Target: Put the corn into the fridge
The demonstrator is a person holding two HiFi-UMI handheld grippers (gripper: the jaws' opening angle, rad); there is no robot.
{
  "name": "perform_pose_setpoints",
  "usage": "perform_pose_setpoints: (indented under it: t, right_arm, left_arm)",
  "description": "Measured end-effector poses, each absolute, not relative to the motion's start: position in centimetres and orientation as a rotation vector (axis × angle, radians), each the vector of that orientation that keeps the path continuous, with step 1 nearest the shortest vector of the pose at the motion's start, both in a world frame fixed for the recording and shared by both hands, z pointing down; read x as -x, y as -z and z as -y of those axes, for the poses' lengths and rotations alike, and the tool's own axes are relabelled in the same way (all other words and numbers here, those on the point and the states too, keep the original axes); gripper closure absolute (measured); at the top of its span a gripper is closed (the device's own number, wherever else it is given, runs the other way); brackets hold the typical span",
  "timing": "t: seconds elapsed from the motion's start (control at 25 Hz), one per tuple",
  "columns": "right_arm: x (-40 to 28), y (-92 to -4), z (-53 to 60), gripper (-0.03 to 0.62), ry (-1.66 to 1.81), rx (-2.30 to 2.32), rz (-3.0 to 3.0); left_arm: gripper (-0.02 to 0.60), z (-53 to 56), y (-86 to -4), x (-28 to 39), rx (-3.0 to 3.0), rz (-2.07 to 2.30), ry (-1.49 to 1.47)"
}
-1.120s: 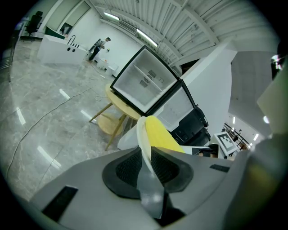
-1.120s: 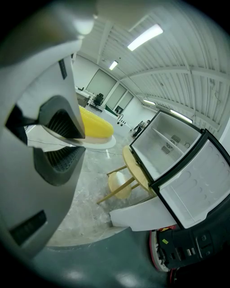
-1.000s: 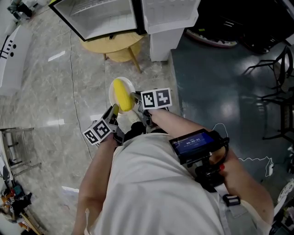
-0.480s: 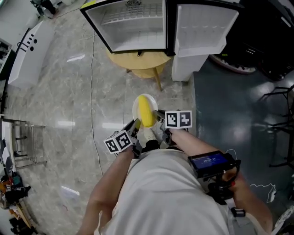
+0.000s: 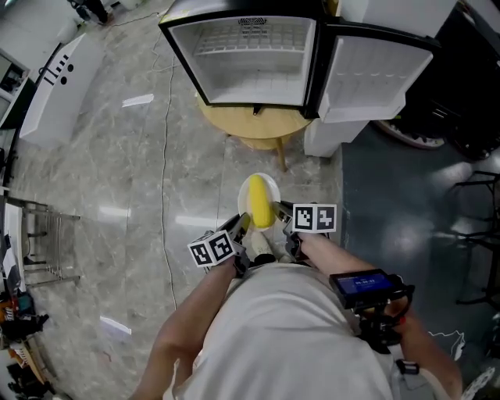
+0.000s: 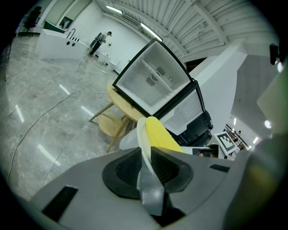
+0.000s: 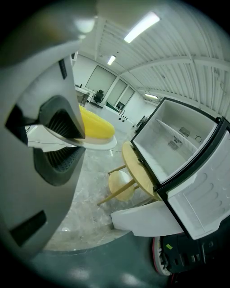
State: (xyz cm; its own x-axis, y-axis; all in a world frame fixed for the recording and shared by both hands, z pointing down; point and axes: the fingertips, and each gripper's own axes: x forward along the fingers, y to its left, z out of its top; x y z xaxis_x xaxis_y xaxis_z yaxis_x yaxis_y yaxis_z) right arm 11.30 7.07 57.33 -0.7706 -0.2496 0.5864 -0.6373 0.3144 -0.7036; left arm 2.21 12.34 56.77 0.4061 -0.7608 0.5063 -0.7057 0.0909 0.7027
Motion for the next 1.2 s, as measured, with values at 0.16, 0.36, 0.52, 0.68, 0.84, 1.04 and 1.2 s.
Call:
perform_pose_setpoints:
  t: [0.16, 0.36, 0.52, 0.68, 0.84, 1.04, 1.2]
  right_arm:
    - [-10.2, -57.5, -5.4, 0.539, -1.444, -0.804, 2.208]
    - [-8.5, -57.1, -3.2, 0.539, -1.426, -0.812, 2.214]
    - [-6.9, -56.9, -1.8, 0.539, -1.419, -0.820, 2.216]
    - [-5.0, -56.8, -0.9, 0.539, -1.411, -0.810, 2.220]
    - [-3.0, -56.5, -0.1, 0.539, -1.394, -0.792, 2.231]
    - [-1.2, -56.6, 0.7, 0.539, -1.385, -0.757, 2.228]
    - [0.5, -56.7, 1.3, 0.539, -1.376, -0.725, 2.236]
  left_arm:
    - [0.511, -10.7, -57.0, -1.1, -1.630, 1.305, 0.064]
    - [0.511, -8.6, -56.7, 0.6, -1.634, 1.297, 0.079]
    - [0.511, -7.1, -56.6, 2.2, -1.634, 1.296, 0.096]
    - [0.511, -6.3, -56.5, 4.1, -1.630, 1.302, 0.111]
    - [0.511, -5.7, -56.4, 6.0, -1.627, 1.321, 0.123]
    - [0.511, -5.4, -56.4, 7.8, -1.605, 1.349, 0.132]
    - [0.512, -4.8, -56.4, 9.3, -1.594, 1.374, 0.149]
